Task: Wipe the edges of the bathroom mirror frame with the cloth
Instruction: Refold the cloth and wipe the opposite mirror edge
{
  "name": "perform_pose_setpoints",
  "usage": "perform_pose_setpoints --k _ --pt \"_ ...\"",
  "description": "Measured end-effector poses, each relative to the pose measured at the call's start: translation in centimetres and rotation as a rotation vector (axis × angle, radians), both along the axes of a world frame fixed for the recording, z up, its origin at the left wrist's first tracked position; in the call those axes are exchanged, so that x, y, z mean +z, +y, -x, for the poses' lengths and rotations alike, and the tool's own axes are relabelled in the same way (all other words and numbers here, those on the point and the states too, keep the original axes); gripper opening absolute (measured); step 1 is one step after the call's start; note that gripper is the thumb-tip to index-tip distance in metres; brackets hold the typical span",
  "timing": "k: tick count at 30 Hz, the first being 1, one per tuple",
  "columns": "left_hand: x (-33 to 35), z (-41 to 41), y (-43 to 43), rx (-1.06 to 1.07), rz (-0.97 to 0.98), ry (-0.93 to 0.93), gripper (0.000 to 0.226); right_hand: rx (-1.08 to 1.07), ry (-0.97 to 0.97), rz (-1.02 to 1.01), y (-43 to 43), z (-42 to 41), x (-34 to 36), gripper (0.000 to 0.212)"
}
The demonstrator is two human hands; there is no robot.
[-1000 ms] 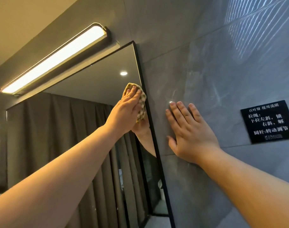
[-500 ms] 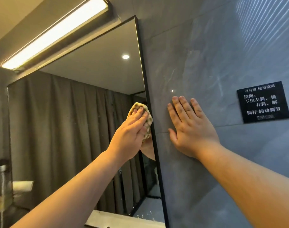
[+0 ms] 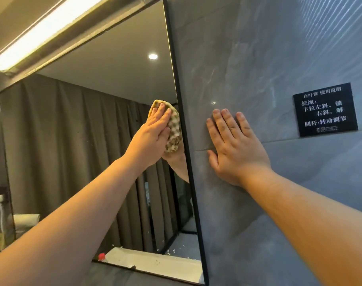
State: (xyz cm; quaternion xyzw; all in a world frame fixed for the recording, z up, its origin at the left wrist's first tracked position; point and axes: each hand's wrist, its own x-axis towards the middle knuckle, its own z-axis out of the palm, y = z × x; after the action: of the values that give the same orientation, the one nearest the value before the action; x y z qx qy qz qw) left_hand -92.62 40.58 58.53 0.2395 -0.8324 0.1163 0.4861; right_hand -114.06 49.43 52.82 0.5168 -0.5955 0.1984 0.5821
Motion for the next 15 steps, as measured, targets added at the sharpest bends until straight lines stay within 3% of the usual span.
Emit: perform_pose_setpoints --k 15 --pt "-9.8 -0.4 -0.2 -0.041 0.105 -0.096 0.054 0.009 -0.011 0.015 0.3 -0.3 -0.2 0.074"
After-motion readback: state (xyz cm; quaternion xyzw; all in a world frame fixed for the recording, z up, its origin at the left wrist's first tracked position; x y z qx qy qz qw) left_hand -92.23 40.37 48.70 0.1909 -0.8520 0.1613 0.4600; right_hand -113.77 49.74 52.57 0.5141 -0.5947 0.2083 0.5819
